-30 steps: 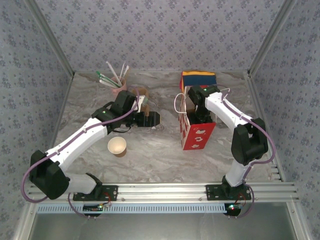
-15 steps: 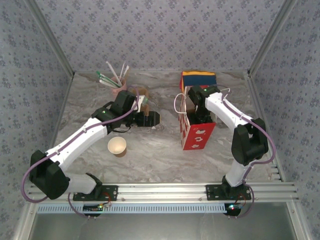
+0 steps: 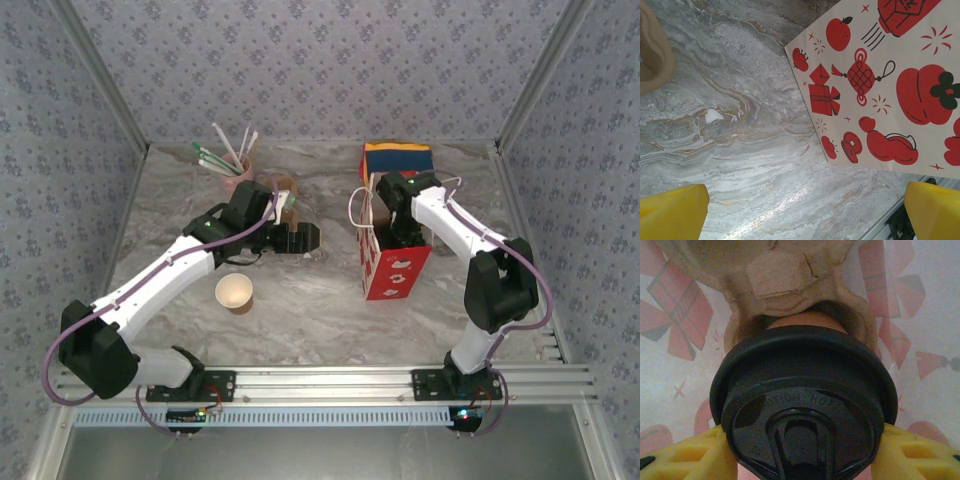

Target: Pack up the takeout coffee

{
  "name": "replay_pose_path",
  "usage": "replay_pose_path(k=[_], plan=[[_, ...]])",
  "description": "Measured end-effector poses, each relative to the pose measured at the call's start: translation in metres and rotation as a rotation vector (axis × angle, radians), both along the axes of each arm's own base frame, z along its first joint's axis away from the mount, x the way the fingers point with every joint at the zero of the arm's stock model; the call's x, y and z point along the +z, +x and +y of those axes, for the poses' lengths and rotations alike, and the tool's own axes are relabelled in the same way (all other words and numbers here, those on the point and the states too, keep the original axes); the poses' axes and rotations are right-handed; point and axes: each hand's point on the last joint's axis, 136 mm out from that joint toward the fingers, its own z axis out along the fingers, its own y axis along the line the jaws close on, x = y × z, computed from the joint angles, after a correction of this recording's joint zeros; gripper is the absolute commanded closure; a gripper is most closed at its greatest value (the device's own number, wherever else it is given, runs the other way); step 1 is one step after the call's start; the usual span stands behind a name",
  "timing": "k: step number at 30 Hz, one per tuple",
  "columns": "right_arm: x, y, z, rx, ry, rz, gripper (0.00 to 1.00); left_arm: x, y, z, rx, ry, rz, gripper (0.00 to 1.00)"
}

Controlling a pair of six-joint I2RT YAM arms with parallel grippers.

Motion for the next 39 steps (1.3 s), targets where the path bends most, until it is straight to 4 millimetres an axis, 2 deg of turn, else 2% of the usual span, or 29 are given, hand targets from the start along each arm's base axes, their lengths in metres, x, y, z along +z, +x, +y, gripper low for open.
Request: replay_pose_path(k=[21, 32, 39], plan=[[-0.001, -0.001, 0.0, 0.0, 0.003, 0.001, 0.41, 0.004, -0.001, 0.0, -0.003, -0.009, -0.007, 0.0], [-0.001, -0.002, 0.0, 0.0, 0.008, -0.001, 0.41, 0.025, -0.016, -0.006, -0.053, -0.068, -0.037, 0.0], [-0.001, -0.002, 0.0, 0.0, 0.009, -0.001, 0.41, 0.026, -0.017, -0.007, -0.057, -0.072, -0.038, 0.0]])
